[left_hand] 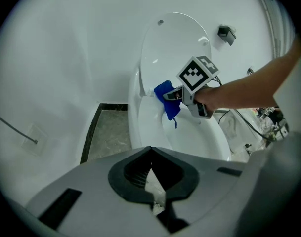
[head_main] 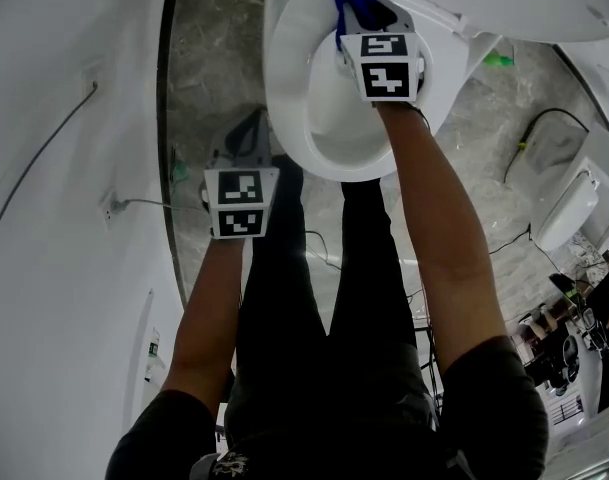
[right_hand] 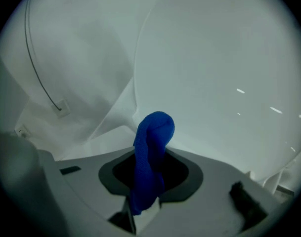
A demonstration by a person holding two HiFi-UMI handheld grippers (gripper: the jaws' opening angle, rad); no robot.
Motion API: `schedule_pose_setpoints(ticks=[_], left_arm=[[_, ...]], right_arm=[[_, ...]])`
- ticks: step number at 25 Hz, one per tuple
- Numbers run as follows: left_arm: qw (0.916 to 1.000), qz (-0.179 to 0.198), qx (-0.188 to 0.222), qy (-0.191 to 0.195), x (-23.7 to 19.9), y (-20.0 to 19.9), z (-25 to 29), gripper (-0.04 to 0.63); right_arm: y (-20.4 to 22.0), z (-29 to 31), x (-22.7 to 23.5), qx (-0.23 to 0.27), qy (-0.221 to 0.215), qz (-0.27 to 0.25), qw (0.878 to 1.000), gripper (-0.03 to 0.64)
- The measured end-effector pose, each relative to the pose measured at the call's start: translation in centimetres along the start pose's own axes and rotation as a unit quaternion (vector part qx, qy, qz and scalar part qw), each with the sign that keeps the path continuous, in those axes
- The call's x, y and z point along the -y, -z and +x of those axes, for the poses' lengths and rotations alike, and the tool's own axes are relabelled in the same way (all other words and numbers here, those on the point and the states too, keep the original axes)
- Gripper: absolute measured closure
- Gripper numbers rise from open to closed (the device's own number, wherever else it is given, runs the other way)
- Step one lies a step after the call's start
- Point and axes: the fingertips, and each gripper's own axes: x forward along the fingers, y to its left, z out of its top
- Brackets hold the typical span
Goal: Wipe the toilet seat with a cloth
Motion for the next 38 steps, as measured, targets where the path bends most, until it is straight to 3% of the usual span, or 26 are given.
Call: schedule_pose_setpoints(ticks=[7, 11, 14, 17, 21, 26, 31, 35, 38], left_arm=[[0.9999, 0.008, -0.009, 0.008, 2.1, -0.1, 0.6, 0.584], [0.9998, 0.017, 0.000, 0.005, 2.6, -1.1, 0.6, 0.584], [0.9998, 0.011, 0.013, 0.004, 3.2, -1.9, -0.4, 0.584], [0.9992, 0.002, 0.037, 0.015, 4.7, -3.3, -2.3, 0.584], [0.9967, 0.005, 0.076, 0.026, 7.3, -7.2, -7.2, 0.584], [0.9853, 0.054, 0.154, 0.050, 9.6, -15.4, -13.5, 0.584], [0.9726, 0.109, 0.193, 0.069, 11.9, -20.7, -19.8, 0.584], [0.9641, 0.139, 0.210, 0.085, 12.9, -22.6, -23.0, 0.584], [0.9585, 0.136, 0.235, 0.088, 13.2, -23.5, -26.5, 0.584]], right_arm=[[2.4, -1.6, 5.5, -0.001, 0.055, 0.040, 0.998, 0.520], [3.3, -3.7, 6.7, 0.008, 0.055, 0.071, 0.996, 0.520], [1.3, -8.7, 4.8, 0.066, 0.030, 0.043, 0.996, 0.520], [0.6, -15.4, 2.7, 0.106, 0.011, 0.060, 0.993, 0.520], [1.5, -25.3, 1.0, 0.117, 0.032, 0.079, 0.990, 0.522], [-1.3, -34.5, 1.1, 0.166, 0.091, 0.097, 0.977, 0.522], [-5.3, -41.4, 0.7, 0.203, 0.120, 0.106, 0.966, 0.522], [-7.9, -45.4, -0.5, 0.219, 0.132, 0.073, 0.964, 0.522], [-9.2, -48.0, -1.3, 0.240, 0.133, 0.057, 0.960, 0.522]])
